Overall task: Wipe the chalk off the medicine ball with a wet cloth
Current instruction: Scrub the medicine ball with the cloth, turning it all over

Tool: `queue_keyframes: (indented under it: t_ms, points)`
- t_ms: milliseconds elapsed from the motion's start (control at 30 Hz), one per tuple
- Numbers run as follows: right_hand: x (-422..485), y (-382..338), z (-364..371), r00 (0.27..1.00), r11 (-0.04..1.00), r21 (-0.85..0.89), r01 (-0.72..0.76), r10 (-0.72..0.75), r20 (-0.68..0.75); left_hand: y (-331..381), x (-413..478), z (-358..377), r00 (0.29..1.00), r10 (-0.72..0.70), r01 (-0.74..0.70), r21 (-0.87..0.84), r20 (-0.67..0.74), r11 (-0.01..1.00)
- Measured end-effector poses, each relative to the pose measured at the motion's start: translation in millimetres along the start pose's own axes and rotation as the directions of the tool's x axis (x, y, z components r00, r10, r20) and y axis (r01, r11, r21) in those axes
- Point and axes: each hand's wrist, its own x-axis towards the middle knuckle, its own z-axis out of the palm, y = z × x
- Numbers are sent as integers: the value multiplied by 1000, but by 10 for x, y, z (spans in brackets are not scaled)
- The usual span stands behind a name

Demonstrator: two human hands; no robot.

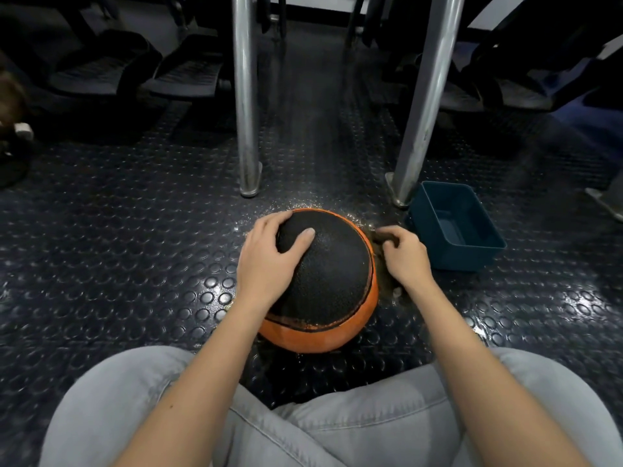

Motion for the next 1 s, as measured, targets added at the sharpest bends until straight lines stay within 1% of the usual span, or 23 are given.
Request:
queue_keyframes:
  t_ms: [33, 67, 100, 133, 167, 200, 233, 267, 300, 333, 400, 467, 500, 567, 633, 667, 700, 733, 800, 833, 867, 933, 1000]
  points:
    - [13, -3, -21, 999, 999, 23, -36, 37, -37, -2, -20, 6, 1000, 4, -4, 9, -7, 1000]
    - [-4, -60, -42, 996, 998, 60, -17, 22, -85, 3, -35, 9, 1000, 8, -7, 19, -21, 1000]
    - [-76, -154, -60, 989, 992, 107, 65, -49, -140, -7, -64, 19, 1000, 7, -6, 27, -26, 1000]
    - [-157, -274, -85, 966, 968, 142, 206, -179, -186, -9, -73, 33, 1000, 15, -14, 34, -28, 999]
    - [-263, -376, -93, 918, 916, 146, 374, -343, -201, -11, -81, 42, 999, 24, -22, 44, -27, 999]
    - [-357, -429, -76, 846, 846, 101, 524, -503, -180, -10, -78, 47, 999, 37, -35, 55, -30, 998]
    - [-416, -413, -46, 775, 780, 18, 626, -619, -130, -1, -65, 55, 998, 51, -50, 64, -27, 997]
    - [-410, -362, -30, 748, 752, -56, 657, -659, -80, 10, -52, 59, 998, 59, -58, 67, -19, 996]
    - [-335, -280, -19, 772, 772, -103, 627, -634, -50, 19, -44, 63, 998, 56, -56, 60, -10, 997]
    - [-233, -190, -16, 823, 818, -140, 557, -567, -41, 27, -37, 65, 999, 52, -52, 50, -2, 997]
    - [-83, -53, -57, 925, 910, -190, 368, -379, -20, 41, -60, 66, 999, 47, -47, 37, 22, 998]
    - [-18, -43, -103, 968, 960, -144, 242, -249, -36, 34, -73, 64, 998, 51, -52, 46, 21, 998]
    - [-37, -116, -118, 965, 965, -91, 245, -252, -73, 29, -71, 64, 999, 51, -52, 50, 17, 997]
    - [-140, -342, -111, 906, 910, 9, 415, -413, -97, 16, -70, 58, 999, 52, -52, 59, 10, 997]
    - [-234, -475, -54, 809, 808, 28, 588, -588, -5, 23, -66, 56, 997, 71, -71, 75, 12, 995]
    - [-222, -437, -8, 792, 792, -2, 611, -610, 34, 31, -65, 57, 997, 71, -72, 80, 21, 994]
    - [-165, -352, 19, 819, 819, -37, 573, -571, 48, 40, -66, 60, 998, 63, -65, 77, 31, 995]
    - [-85, -252, 12, 871, 867, -84, 490, -488, 49, 43, -70, 65, 998, 52, -55, 74, 35, 996]
    - [8, -79, -59, 968, 947, -199, 252, -247, 51, 48, -94, 78, 998, 44, -46, 80, 35, 996]
    - [20, -44, -98, 985, 964, -201, 175, -172, 35, 47, -104, 85, 999, 45, -47, 82, 31, 996]
    - [7, -77, -125, 986, 973, -160, 164, -166, -1, 51, -108, 84, 999, 42, -44, 79, 26, 996]
    - [-96, -326, -155, 938, 941, -44, 335, -338, -81, 42, -86, 83, 1000, 25, -25, 64, 7, 998]
    - [-258, -547, -154, 859, 859, 1, 512, -512, -16, 11, -64, 73, 1000, 19, -18, 62, -9, 998]
